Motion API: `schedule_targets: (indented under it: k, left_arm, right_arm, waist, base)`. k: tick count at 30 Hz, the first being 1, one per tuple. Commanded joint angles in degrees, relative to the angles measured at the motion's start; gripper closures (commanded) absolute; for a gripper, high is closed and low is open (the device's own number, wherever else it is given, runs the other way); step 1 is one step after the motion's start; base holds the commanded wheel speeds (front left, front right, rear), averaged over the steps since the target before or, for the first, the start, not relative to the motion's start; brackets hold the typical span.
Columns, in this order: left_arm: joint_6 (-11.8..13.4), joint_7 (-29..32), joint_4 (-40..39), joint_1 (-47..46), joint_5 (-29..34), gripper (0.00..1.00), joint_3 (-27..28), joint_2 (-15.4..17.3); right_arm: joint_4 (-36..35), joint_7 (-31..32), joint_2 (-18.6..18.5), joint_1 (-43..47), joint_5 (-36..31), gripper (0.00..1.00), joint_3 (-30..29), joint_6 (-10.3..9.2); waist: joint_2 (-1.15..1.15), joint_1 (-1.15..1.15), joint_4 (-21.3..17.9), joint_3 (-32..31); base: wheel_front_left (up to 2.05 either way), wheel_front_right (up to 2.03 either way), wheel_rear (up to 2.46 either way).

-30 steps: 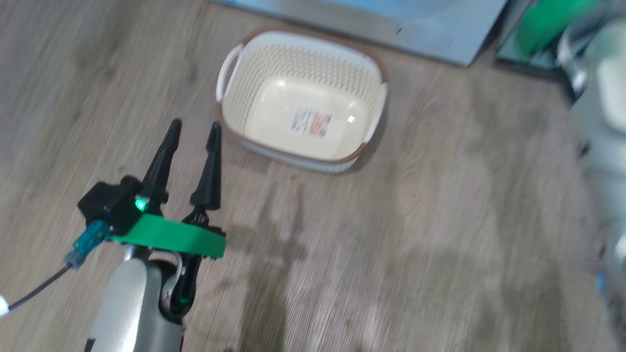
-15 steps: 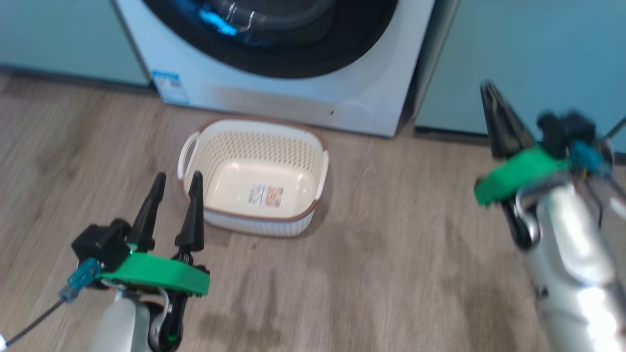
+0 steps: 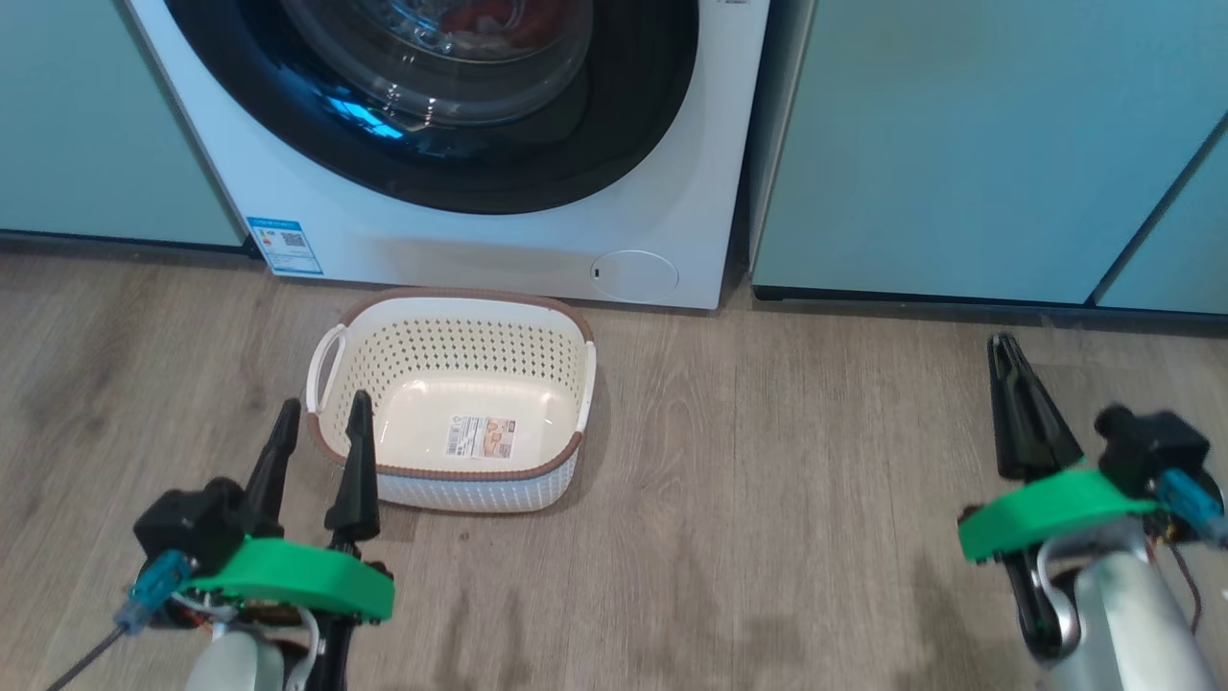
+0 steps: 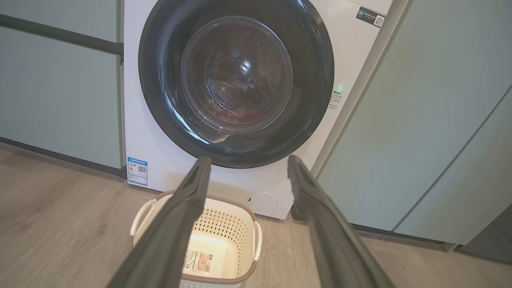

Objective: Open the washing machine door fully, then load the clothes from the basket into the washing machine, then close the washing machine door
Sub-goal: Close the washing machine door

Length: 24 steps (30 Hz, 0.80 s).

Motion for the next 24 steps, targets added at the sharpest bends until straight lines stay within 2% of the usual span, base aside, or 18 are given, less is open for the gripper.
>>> schedule_targets:
  k: [1,7,8,9,10,18,24]
  left_arm:
    - [0.3,-0.5,-2.3,-0.7,0.9,0.00,1.9,0.7]
    - [1.1,-0.5,-1.9,0.3,2.0,0.00,1.7,0.7]
    - [1.3,-0.5,-1.7,0.5,2.1,0.00,1.7,0.7]
    - [1.4,-0.5,-1.7,0.6,2.1,0.00,1.8,0.7]
    - [1.5,-0.5,-1.6,0.7,2.2,0.00,1.8,0.7]
    - [2.9,-0.5,-1.3,1.4,3.8,0.00,1.4,0.7]
    - [2.9,-0.5,-1.2,1.4,4.0,0.00,0.9,0.7]
  right_arm:
    - [-2.7,-0.4,0.4,-0.6,-0.2,1.00,0.9,-0.01]
    - [-4.6,-0.4,0.5,1.8,2.2,1.00,0.6,-0.01]
    - [-4.5,-0.4,0.5,2.2,2.5,0.76,0.6,-0.01]
    - [-4.6,-0.4,0.5,2.5,2.6,0.17,0.4,-0.01]
    - [-4.5,-0.4,0.5,2.8,3.1,0.00,0.1,-0.01]
    - [-4.5,-0.4,0.5,3.9,2.6,0.00,-0.7,-0.01]
    - [-4.8,-0.4,0.5,4.1,2.5,0.00,-1.3,-0.01]
  waist:
    - [0.00,0.00,-0.2,-0.1]
    - [0.00,0.00,-0.5,-0.4]
    - [0.00,0.00,-0.5,-0.5]
    - [0.00,0.00,-0.5,-0.6]
    - [0.00,0.00,-0.4,-0.6]
    - [0.00,0.00,-0.1,-1.0]
    - [0.00,0.00,0.0,-0.9]
  base:
    - [0.00,0.00,0.00]
    - [0.00,0.00,0.00]
    - [0.00,0.00,0.00]
    - [0.00,0.00,0.00]
    - [0.00,0.00,0.00]
    - [0.00,0.00,0.00]
    - [0.00,0.00,0.00]
